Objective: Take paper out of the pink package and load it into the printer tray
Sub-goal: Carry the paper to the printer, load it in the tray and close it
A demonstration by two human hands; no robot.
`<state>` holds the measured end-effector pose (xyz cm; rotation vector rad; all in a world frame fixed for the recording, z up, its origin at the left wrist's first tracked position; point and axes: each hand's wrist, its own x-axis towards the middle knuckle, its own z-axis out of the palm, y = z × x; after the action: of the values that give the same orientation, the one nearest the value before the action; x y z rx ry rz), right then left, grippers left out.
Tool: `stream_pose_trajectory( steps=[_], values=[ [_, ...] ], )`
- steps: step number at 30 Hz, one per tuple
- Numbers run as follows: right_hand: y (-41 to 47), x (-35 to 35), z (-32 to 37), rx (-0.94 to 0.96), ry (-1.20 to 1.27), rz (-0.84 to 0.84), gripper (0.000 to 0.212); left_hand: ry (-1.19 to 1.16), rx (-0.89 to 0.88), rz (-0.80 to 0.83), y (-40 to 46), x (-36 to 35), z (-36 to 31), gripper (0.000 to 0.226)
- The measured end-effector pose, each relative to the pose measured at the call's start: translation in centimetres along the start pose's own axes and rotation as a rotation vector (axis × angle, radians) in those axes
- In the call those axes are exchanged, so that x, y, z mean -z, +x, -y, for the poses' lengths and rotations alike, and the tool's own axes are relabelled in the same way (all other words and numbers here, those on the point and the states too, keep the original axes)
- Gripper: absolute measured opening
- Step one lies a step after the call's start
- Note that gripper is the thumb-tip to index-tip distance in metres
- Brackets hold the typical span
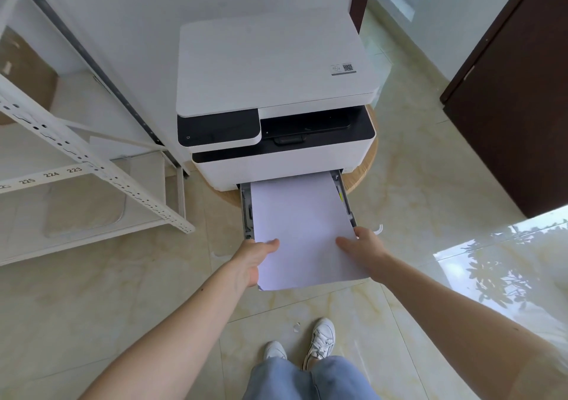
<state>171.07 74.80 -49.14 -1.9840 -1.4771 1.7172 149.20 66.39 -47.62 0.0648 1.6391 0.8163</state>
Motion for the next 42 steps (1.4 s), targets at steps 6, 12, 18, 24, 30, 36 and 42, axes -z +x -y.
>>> stream_pose_trajectory(
  steps=[6, 12, 18, 24, 30, 36, 42],
  values=[
    [1.8, -0.1, 2.6, 0.032, 0.05, -0.006, 0.015, -0.068, 0.094, -0.021, 0.7, 0.9, -0.7, 0.026],
    [4.6, 0.2, 4.1, 0.039, 0.057, 0.008, 0.02, -0.056, 0.093, -0.135, 1.4, 1.4, -1.4, 0.022],
    [5.5, 1.1, 5.6, -0.072, 0.151, 0.07, 0.022, -0.088, 0.029, -0.155, 2.6, 0.9, -3.6, 0.02],
    [5.5, 1.6, 5.2, -0.244, 0.18, 0.142, 0.011, -0.082, -0.017, -0.183, 4.4, 0.7, -5.0, 0.025],
    [6.5, 0.4, 5.7, -0.214, 0.258, 0.02, 0.032, -0.038, -0.046, -0.214, 5.1, 0.6, -5.2, 0.007],
    [6.4, -0.3, 4.8, -0.237, 0.328, 0.029, 0.049, 0.043, -0.043, -0.281, 5.6, 1.4, -4.4, 0.018],
    [6.2, -0.1, 4.2, -0.256, 0.291, 0.015, 0.021, 0.219, -0.14, -0.34, 5.5, 1.0, -3.6, 0.021]
  ],
)
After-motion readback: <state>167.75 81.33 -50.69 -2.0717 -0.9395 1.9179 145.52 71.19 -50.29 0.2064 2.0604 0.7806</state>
